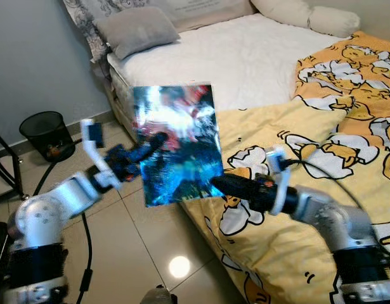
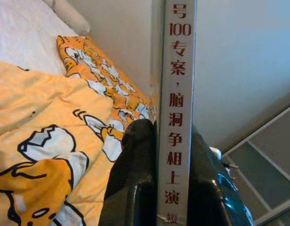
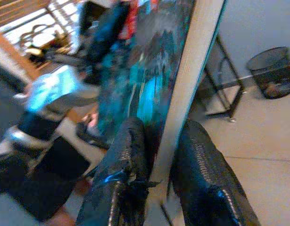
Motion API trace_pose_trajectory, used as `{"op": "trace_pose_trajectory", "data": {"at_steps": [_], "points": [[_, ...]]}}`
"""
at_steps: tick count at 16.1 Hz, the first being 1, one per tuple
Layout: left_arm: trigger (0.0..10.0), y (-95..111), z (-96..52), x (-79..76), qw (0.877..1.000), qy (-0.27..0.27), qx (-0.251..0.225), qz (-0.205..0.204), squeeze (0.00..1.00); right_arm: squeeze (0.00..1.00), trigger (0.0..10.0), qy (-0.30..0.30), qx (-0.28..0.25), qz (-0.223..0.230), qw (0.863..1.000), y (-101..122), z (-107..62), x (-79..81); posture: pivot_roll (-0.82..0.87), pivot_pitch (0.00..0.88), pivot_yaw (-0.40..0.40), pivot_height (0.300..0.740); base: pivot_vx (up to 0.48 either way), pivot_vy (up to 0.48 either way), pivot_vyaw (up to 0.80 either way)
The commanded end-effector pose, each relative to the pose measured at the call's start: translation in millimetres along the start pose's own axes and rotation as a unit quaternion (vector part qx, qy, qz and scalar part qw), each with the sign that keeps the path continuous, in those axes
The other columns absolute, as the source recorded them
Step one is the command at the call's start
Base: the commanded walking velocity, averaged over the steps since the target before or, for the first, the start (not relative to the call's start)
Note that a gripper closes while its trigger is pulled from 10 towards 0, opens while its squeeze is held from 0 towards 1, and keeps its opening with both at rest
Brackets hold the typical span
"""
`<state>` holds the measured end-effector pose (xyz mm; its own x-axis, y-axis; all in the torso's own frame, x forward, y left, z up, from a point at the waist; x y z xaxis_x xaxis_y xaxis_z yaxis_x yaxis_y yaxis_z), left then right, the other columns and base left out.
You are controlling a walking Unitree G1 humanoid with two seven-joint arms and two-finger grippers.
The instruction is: Clean up the room
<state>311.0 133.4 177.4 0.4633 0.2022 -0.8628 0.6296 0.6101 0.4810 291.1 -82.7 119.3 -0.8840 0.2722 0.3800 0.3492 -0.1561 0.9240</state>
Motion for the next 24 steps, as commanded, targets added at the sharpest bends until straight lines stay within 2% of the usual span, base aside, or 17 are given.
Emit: {"op": "trace_pose_trajectory", "data": {"at_steps": [1, 2, 4, 6, 7, 8, 9, 10, 12, 13, 14, 16, 17, 19, 21, 22, 24], "points": [[0.0, 0.7, 3.4, -5.2, 1.0, 0.006, -0.001, 0.027, 0.0, 1.0, 10.0, -0.025, -0.01, -0.031, 0.999, 11.4, 2.1, -7.3, 0.06, 0.0, 0.055, 0.74, 0.0, 0.0, 0.0], [0.0, 4.3, 4.7, -5.5, 0.999, 0.019, -0.016, 0.04, 0.0, 1.0, 10.0, -0.071, -0.02, -0.038, 0.997, 11.6, -2.3, -19.5, 0.06, 0.0, 0.054, 0.74, 0.0, 0.0, 0.0], [0.0, 17.3, 4.7, 0.9, 0.994, 0.059, -0.067, 0.058, 0.0, 1.0, 10.0, -0.175, -0.039, -0.047, 0.983, 13.5, -17.5, -47.3, 0.05, 0.0, 0.054, 0.74, 0.0, 0.0, 0.0], [0.0, 28.9, 0.6, 11.7, 0.985, 0.108, -0.116, 0.066, 0.0, 1.0, 10.0, -0.268, -0.074, -0.03, 0.96, 20.7, -36.6, -71.0, 0.05, 0.0, 0.051, 0.74, 0.0, 0.0, 0.0], [0.0, 33.0, -1.7, 18.4, 0.978, 0.138, -0.139, 0.075, 0.0, 0.82, 10.0, -0.292, -0.089, -0.031, 0.952, 24.7, -42.1, -74.7, 0.05, 0.0, 0.05, 0.74, 0.0, 0.0, 0.0], [0.0, 36.0, -2.8, 21.4, 0.97, 0.158, -0.161, 0.094, 0.0, 0.54, 10.0, -0.309, -0.101, -0.032, 0.945, 27.5, -44.2, -75.6, 0.04, 0.0, 0.049, 0.74, 0.0, 0.0, 0.0], [0.0, 35.3, -0.9, 20.4, 0.966, 0.159, -0.183, 0.087, 0.0, 0.01, 10.0, -0.321, -0.103, -0.034, 0.941, 26.8, -41.9, -74.0, 0.04, 0.0, 0.048, 0.74, 0.0, 0.0, 0.0], [0.0, 31.6, 1.0, 24.8, 0.959, 0.183, -0.202, 0.08, 0.0, 0.0, 10.0, -0.326, -0.101, -0.038, 0.939, 22.8, -34.0, -69.6, 0.04, 0.0, 0.048, 0.74, 0.0, 0.0, 0.0], [0.0, 21.2, 5.1, 28.1, 0.955, 0.203, -0.199, 0.088, 0.0, 0.0, 10.0, -0.333, -0.086, -0.057, 0.937, 16.0, -23.0, -63.7, 0.04, 0.0, 0.049, 0.74, 0.0, 0.0, 0.0], [0.0, 15.9, 6.6, 29.9, 0.952, 0.211, -0.205, 0.085, 0.0, 0.0, 10.0, -0.354, -0.081, -0.068, 0.929, 12.5, -19.0, -63.1, 0.04, 0.0, 0.049, 0.74, 0.0, 0.0, 0.0], [0.0, 13.8, 4.1, 35.1, 0.944, 0.231, -0.218, 0.086, 0.0, 0.0, 10.0, -0.375, -0.077, -0.083, 0.92, 10.9, -16.0, -61.7, 0.04, 0.0, 0.049, 0.74, 0.0, 0.0, 0.0], [0.0, 21.8, -2.2, 39.2, 0.93, 0.256, -0.241, 0.11, 0.0, 0.0, 10.0, -0.408, -0.077, -0.092, 0.905, 9.3, -13.2, -60.0, 0.04, 0.0, 0.05, 0.74, 0.0, 0.0, 0.0], [0.0, 23.1, -1.9, 38.2, 0.927, 0.258, -0.244, 0.119, 0.0, 0.0, 10.0, -0.429, -0.075, -0.091, 0.895, 6.8, -13.1, -59.2, 0.04, 0.0, 0.05, 0.74, 0.0, 0.0, 0.0], [0.0, 22.2, -1.1, 36.4, 0.927, 0.256, -0.249, 0.117, 0.0, 0.0, 10.0, -0.44, -0.076, -0.09, 0.89, 4.8, -11.0, -55.5, 0.04, 0.0, 0.05, 0.74, 0.0, 0.0, 0.0], [0.0, 22.5, -3.4, 37.8, 0.923, 0.261, -0.261, 0.11, 0.0, 0.0, 10.0, -0.473, -0.048, -0.078, 0.877, -3.2, -12.7, -54.6, 0.05, 0.0, 0.047, 0.74, 0.0, 0.0, 0.0], [0.0, 22.6, -3.1, 37.6, 0.922, 0.26, -0.265, 0.11, 0.0, 0.0, 10.0, -0.485, -0.053, -0.072, 0.87, -3.2, -15.6, -56.0, 0.05, 0.0, 0.046, 0.74, 0.0, 0.0, 0.0], [0.0, 22.0, -2.6, 37.7, 0.922, 0.262, -0.264, 0.112, 0.0, 0.0, 10.0, -0.493, -0.058, -0.071, 0.865, -0.9, -18.8, -57.2, 0.05, 0.0, 0.045, 0.74, 0.0, 0.0, 0.0]]}}
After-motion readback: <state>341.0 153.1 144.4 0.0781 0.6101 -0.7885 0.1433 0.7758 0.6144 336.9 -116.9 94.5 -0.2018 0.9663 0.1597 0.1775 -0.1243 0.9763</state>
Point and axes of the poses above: a point about 5 cm out from each wrist's last joint towards the gripper, its own z axis pointing out of the wrist towards the gripper, its own y axis along the axis of the wrist's last joint, x = y × z, the point moved 5 cm from there along z, pointing out of the wrist towards the gripper, and after that the axes turned 14 degrees about -z, right-handed, at the moved point
